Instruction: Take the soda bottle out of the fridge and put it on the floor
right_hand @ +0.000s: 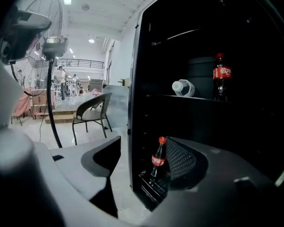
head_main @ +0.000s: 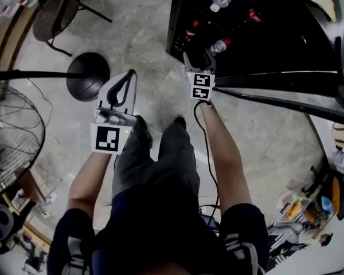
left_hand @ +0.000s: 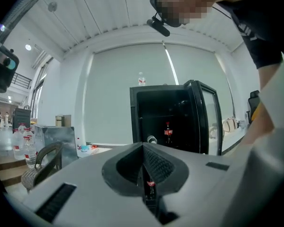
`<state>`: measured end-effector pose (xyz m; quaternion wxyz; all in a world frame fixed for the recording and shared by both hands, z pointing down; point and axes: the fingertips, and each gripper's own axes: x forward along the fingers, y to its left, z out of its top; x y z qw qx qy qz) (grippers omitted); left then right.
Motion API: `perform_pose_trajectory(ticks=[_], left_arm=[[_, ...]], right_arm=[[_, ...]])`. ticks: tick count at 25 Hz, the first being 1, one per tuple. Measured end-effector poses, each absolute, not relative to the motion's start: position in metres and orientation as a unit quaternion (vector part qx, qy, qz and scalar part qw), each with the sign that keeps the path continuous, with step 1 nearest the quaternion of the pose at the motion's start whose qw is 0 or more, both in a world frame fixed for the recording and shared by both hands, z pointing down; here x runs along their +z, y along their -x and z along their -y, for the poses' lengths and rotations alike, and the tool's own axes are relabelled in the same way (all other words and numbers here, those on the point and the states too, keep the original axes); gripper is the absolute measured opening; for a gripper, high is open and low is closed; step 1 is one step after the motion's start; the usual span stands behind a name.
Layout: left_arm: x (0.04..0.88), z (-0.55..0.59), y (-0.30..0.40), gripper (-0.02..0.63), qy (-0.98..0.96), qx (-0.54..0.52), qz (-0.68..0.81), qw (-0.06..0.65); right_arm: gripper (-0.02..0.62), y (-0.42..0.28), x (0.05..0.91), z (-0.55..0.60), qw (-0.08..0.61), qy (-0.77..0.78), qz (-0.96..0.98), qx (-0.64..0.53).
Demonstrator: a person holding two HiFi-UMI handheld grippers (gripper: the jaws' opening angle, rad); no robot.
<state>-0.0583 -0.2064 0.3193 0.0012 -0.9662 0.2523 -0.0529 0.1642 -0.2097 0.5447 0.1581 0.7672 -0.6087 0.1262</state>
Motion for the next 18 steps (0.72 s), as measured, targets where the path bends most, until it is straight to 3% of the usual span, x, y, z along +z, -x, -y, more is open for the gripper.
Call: perform_pose_trajectory(ticks=[18], left_arm=[[0.468,0.237,0.012,0.023,0.975,-0.062,-0.21,-0.022]], right_arm=[[0.311,-0.214,0.679,0.27,0.153,-0.774,0.6,0.132]])
